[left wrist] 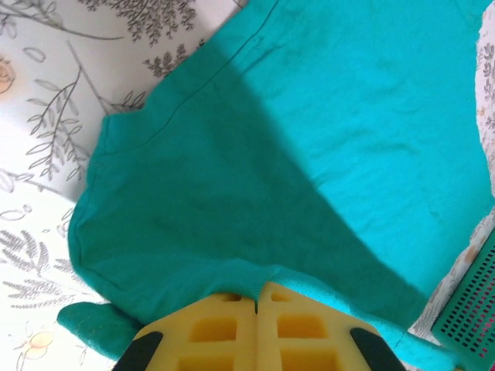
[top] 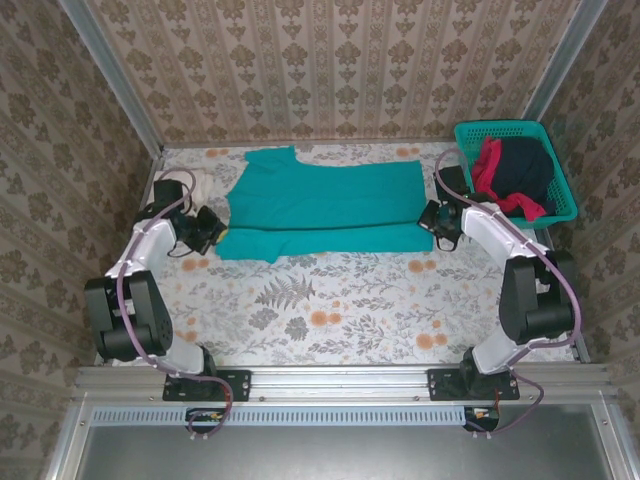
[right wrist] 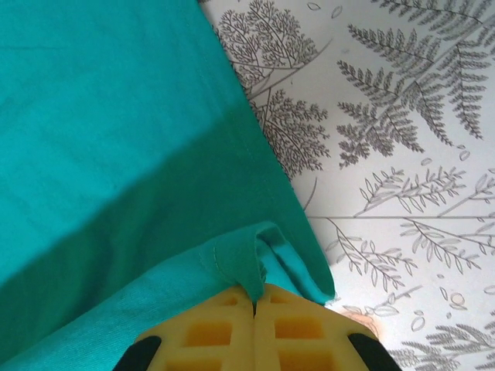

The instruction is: Fold and stack the t-shirts

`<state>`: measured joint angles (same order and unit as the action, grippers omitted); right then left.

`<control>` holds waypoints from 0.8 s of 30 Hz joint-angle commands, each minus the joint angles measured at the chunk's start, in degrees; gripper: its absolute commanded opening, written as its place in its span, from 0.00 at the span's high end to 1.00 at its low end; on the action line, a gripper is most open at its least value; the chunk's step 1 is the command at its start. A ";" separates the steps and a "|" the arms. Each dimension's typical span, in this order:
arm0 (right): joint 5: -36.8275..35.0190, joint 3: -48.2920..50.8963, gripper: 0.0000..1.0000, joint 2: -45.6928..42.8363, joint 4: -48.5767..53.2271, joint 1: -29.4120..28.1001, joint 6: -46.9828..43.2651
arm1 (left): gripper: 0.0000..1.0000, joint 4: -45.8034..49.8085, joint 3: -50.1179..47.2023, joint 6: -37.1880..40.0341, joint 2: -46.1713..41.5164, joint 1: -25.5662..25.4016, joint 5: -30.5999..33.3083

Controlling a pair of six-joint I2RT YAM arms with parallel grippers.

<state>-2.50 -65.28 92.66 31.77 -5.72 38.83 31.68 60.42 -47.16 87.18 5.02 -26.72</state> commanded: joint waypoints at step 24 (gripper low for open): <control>0.74 -11.44 1.00 13.53 -4.40 2.11 -1.12 | 1.00 0.78 17.43 3.22 14.76 -1.16 0.68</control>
<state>-1.39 -74.24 104.42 28.25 -4.38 38.06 31.66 74.08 -45.84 100.42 4.25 -27.03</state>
